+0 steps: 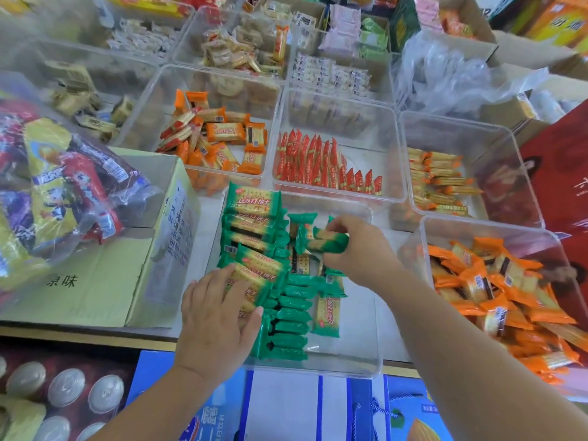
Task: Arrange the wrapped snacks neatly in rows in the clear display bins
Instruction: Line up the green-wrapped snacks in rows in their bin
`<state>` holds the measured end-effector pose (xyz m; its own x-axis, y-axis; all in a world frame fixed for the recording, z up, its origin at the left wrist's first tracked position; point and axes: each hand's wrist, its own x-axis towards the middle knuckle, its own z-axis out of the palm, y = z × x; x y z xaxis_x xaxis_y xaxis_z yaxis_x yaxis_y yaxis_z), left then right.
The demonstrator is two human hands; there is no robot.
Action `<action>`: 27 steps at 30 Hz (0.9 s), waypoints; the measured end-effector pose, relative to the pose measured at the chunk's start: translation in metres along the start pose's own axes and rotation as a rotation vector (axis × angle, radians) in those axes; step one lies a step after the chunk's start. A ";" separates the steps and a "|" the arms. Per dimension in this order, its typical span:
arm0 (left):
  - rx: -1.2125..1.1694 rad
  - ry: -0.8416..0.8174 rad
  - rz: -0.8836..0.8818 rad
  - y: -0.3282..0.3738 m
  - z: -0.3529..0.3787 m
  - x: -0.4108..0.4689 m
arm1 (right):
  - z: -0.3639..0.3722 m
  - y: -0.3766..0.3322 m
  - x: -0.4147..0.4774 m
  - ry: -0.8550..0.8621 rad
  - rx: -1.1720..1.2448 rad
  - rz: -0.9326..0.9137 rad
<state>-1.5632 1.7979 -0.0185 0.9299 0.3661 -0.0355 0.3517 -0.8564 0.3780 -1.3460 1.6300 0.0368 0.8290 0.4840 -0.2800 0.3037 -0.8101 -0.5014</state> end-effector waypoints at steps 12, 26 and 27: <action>0.035 0.096 0.184 0.012 0.001 0.006 | 0.063 0.011 0.022 -0.263 -0.031 -0.094; 0.408 -0.378 0.349 0.055 0.026 0.087 | 0.041 0.015 0.064 -0.219 -0.138 -0.141; 0.411 -0.379 0.353 0.055 0.026 0.087 | 0.041 0.015 0.068 -0.175 -0.171 -0.140</action>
<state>-1.4606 1.7734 -0.0249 0.9439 -0.0510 -0.3262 -0.0384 -0.9982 0.0451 -1.3042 1.6643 -0.0238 0.6841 0.6328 -0.3627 0.4966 -0.7683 -0.4038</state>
